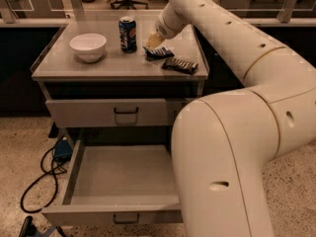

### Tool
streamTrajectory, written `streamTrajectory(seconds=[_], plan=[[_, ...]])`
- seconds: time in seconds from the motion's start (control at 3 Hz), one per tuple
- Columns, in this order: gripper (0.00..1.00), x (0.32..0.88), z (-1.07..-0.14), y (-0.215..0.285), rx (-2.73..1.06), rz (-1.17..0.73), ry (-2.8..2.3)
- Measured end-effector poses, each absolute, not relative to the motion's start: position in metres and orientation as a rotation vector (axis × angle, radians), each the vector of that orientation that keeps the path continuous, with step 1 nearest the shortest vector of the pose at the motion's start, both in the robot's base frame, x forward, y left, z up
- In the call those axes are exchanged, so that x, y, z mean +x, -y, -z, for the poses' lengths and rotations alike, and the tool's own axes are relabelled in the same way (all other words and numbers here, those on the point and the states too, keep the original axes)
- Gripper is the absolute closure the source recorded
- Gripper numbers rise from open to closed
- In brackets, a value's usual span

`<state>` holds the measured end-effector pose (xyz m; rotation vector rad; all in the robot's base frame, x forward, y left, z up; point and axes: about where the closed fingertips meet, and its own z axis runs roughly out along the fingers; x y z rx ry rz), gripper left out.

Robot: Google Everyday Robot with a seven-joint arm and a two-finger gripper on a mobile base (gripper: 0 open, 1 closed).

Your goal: Pick rxbar blueberry from middle drawer and place on counter

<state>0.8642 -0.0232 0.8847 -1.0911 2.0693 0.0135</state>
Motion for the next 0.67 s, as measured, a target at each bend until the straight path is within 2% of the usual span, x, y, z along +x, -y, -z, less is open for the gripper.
streamTrajectory(seconds=[0.33, 0.67], plan=[[0.0, 0.8642, -0.8846, 0.0231, -1.091, -0.014, -2.069], [0.0, 0.8642, -0.8846, 0.0231, -1.091, -0.014, -2.069]])
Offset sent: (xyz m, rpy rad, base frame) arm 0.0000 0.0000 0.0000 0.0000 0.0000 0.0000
